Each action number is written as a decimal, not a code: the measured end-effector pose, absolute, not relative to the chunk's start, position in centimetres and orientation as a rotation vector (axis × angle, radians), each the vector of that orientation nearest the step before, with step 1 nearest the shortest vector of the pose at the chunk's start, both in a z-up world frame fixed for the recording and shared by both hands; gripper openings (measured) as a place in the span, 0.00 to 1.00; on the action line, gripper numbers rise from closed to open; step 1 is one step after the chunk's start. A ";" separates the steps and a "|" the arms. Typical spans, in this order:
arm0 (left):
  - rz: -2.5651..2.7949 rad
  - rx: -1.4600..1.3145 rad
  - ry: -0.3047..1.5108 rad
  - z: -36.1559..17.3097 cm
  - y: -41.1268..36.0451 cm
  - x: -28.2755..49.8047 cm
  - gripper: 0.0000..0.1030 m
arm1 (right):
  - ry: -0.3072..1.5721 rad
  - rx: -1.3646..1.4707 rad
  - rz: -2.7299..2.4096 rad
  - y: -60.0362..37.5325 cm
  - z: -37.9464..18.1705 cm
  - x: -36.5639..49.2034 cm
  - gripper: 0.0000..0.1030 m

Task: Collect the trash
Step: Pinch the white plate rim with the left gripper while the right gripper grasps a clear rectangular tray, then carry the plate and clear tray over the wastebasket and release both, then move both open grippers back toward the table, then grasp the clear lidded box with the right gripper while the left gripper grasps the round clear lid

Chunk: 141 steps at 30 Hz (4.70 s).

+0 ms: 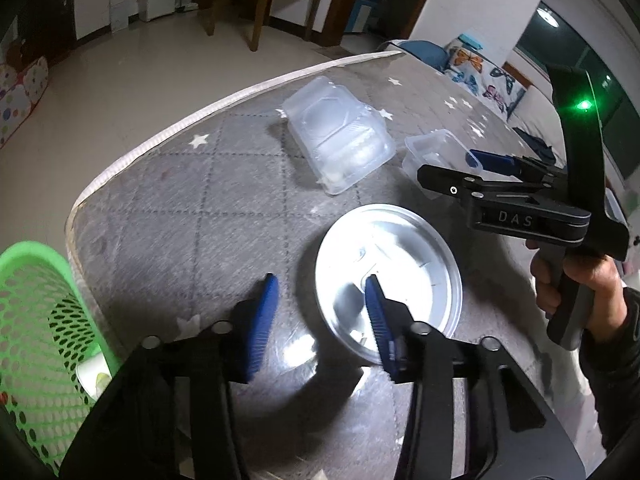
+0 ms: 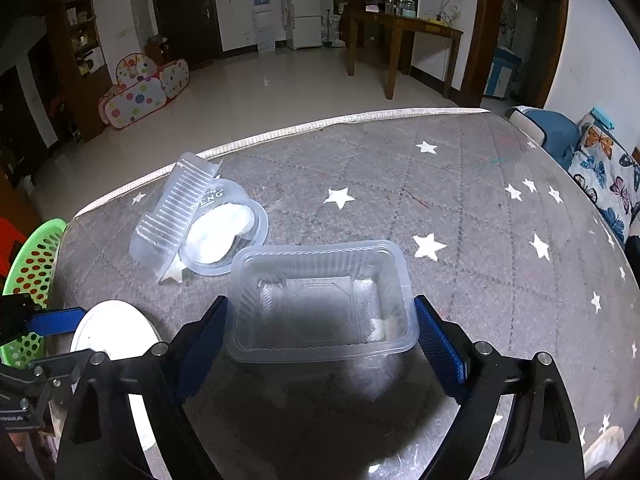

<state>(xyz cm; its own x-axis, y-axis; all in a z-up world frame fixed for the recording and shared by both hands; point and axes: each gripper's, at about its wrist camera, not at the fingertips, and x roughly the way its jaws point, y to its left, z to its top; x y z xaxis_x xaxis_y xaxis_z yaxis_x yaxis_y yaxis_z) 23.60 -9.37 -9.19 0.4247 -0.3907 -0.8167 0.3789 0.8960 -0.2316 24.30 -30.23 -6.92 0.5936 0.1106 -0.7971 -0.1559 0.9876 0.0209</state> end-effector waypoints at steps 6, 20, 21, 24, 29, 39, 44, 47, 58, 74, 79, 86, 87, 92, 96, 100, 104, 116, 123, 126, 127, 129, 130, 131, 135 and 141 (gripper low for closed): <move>-0.465 0.045 0.993 -9.0 -10.1 23.5 0.11 | 0.908 -0.056 0.151 -30.3 -6.3 23.2 0.84; -0.412 0.005 0.926 -6.0 -5.8 20.3 0.04 | 0.856 -0.028 0.189 -29.2 -3.5 18.0 0.84; -0.405 -0.006 0.921 -5.6 -5.0 20.0 0.04 | 0.852 -0.027 0.196 -28.9 -3.2 17.6 0.84; -0.374 -0.032 0.907 -4.9 -2.4 19.0 0.04 | 0.835 -0.025 0.226 -27.8 -2.3 16.4 0.84; -0.298 -0.055 0.883 -3.9 2.4 17.5 0.04 | 0.816 -0.028 0.291 -25.0 -1.1 14.9 0.84; -0.102 -0.095 0.873 -4.3 12.0 15.7 0.04 | 0.791 -0.056 0.420 -18.0 0.3 14.0 0.84; -0.017 -0.100 0.916 -6.2 15.2 15.4 0.04 | 0.804 -0.061 0.489 -14.4 0.0 14.0 0.84; 0.018 -0.116 0.949 -7.6 16.7 15.2 0.04 | 0.816 -0.059 0.529 -12.2 -0.3 14.1 0.84; 0.136 -0.117 1.038 -10.8 20.0 14.7 0.06 | 0.878 -0.062 0.642 -5.3 -2.5 15.7 0.84; 0.142 -0.218 1.045 -11.3 22.4 13.9 0.17 | 0.970 -0.036 0.699 -1.0 -6.1 17.5 0.84; 0.151 -0.233 1.030 -10.7 22.7 13.6 0.27 | 0.987 -0.035 0.718 0.1 -6.6 17.7 0.87; 0.156 -0.251 1.018 -10.3 22.8 13.4 0.39 | 0.974 -0.045 0.720 0.1 -6.3 17.2 0.89; 0.156 -0.252 1.018 -10.2 22.8 13.4 0.43 | 0.971 -0.045 0.719 -0.1 -6.2 17.2 0.89; 0.154 -0.254 1.010 -9.7 22.0 13.6 0.49 | 0.950 -0.058 0.692 -2.0 -5.3 16.9 0.89; 0.145 -0.259 1.004 -9.3 21.3 14.0 0.57 | 0.919 -0.073 0.637 -4.5 -4.4 17.0 0.89; 0.132 -0.252 0.997 -8.8 20.3 14.3 0.59 | 0.894 -0.049 0.564 -8.4 -3.5 17.9 0.89; 0.120 -0.247 0.990 -8.4 19.3 14.7 0.62 | 0.870 -0.019 0.462 -13.0 -2.7 19.3 0.89; 0.076 -0.228 0.994 -8.2 16.5 16.5 0.65 | 0.839 -0.031 0.234 -21.2 -2.2 23.3 0.76; 0.072 -0.222 1.008 -8.7 16.1 17.1 0.65 | 0.834 -0.229 0.197 -18.8 -3.2 25.1 0.73; 0.074 -0.226 1.013 -9.0 16.2 17.2 0.65 | 0.849 -0.310 0.170 -18.1 -4.6 25.9 0.73; 0.074 -0.228 1.015 -9.1 16.3 17.3 0.65 | 0.853 -0.328 0.166 -17.9 -5.0 26.1 0.73; 0.075 -0.229 1.017 -9.2 16.4 17.4 0.65 | 0.861 -0.364 0.156 -17.7 -6.0 26.3 0.73; 0.076 -0.231 1.019 -9.3 16.5 17.4 0.65 | 0.864 -0.383 0.150 -17.6 -6.4 26.4 0.72; 0.074 -0.235 1.021 -9.4 16.5 17.5 0.65 | 0.865 -0.406 0.137 -17.3 -6.8 26.5 0.71; 0.066 -0.230 1.024 -9.4 16.1 17.9 0.65 | 0.842 -0.488 0.084 -17.4 -7.8 26.3 0.60; 0.041 -0.214 1.017 -8.8 14.6 18.5 0.65 | 0.829 -0.448 0.077 -18.9 -7.7 25.9 0.52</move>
<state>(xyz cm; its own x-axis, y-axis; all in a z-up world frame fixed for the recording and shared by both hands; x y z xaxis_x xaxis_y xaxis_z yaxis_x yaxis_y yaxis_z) 18.46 14.63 -8.79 0.5274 -0.0653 -0.8471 -0.1338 0.9782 -0.1587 25.87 -18.92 -7.68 0.6787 -0.1060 -0.7268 -0.2383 0.9042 -0.3544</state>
